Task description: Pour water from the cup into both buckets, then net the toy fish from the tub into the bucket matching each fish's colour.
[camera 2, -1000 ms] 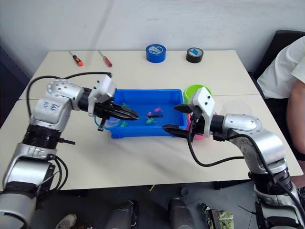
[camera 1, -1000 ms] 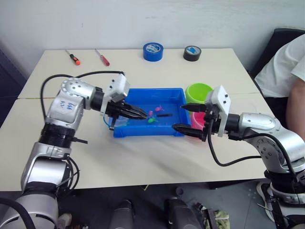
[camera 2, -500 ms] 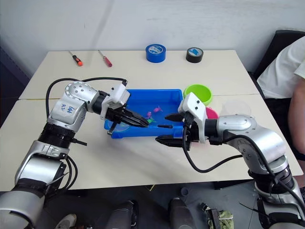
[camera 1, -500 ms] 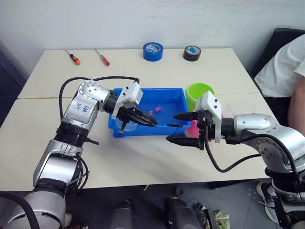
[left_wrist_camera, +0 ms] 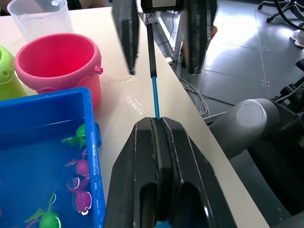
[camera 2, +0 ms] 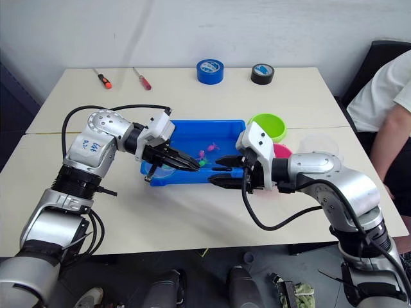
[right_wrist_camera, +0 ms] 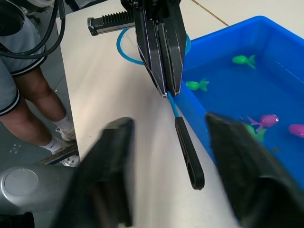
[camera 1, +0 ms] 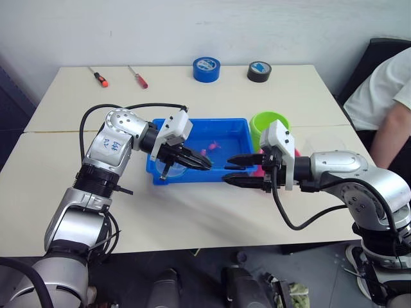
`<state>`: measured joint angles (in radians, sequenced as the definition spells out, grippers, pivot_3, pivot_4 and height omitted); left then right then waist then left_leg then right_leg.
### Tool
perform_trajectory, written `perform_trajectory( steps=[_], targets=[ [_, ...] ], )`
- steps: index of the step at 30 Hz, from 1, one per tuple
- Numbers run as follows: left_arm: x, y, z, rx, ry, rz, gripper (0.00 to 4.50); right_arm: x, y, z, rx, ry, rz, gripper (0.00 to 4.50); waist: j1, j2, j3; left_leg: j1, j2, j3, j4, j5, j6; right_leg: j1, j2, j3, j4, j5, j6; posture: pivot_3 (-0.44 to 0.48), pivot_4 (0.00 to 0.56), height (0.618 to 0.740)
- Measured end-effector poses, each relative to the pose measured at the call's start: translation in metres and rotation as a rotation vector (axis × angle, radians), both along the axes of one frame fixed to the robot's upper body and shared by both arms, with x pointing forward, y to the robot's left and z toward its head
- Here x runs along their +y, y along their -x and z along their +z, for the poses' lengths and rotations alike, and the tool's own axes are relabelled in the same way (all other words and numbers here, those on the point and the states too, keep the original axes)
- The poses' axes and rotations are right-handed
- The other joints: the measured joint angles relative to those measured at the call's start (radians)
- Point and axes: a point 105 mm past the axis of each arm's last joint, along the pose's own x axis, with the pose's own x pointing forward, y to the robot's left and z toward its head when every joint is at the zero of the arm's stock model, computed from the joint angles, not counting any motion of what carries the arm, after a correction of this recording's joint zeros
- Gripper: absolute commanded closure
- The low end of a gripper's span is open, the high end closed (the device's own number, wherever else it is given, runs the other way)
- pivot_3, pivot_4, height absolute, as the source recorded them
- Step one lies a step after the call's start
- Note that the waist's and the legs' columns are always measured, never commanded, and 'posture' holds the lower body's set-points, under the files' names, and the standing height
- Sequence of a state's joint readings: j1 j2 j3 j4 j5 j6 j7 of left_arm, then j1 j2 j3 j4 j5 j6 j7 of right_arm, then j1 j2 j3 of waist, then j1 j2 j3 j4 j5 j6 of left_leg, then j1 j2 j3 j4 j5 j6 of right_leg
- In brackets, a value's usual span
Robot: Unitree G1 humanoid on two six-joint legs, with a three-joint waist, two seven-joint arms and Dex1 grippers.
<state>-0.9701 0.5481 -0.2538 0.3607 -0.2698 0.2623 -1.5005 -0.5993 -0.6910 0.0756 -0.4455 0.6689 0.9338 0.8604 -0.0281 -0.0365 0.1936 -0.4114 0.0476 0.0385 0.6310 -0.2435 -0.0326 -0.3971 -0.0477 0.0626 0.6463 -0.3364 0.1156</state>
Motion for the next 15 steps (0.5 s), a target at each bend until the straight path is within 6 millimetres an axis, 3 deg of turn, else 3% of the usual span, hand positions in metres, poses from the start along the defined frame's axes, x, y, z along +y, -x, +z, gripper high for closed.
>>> perform_trajectory(
  steps=[1,2,15],
  targets=[
    [-0.0001,0.0001,0.0000,0.000,0.000,-0.001,4.50,-0.0006,-0.0010,-0.0003,0.000,0.001,-0.006,4.40,0.000,0.000,0.000,0.000,0.000,0.000,0.000,0.000,0.000,0.000,0.000,0.000,0.000,0.000,0.000,0.000,0.150,0.734],
    [-0.0002,0.0002,0.0000,-0.001,-0.001,-0.002,4.50,-0.0012,-0.0018,-0.0005,0.000,0.003,-0.010,4.46,0.000,0.000,0.000,0.000,0.000,0.000,0.000,0.000,0.000,0.000,0.000,0.000,0.000,0.000,0.000,0.000,0.150,0.734],
    [-0.0005,-0.0002,0.0004,0.005,-0.005,0.002,4.50,-0.0013,-0.0020,-0.0005,-0.003,0.005,-0.010,4.46,0.000,0.000,0.000,0.000,0.000,0.000,0.000,0.000,0.000,0.000,0.000,0.000,0.000,0.000,0.000,0.000,0.150,0.734]
  ],
)
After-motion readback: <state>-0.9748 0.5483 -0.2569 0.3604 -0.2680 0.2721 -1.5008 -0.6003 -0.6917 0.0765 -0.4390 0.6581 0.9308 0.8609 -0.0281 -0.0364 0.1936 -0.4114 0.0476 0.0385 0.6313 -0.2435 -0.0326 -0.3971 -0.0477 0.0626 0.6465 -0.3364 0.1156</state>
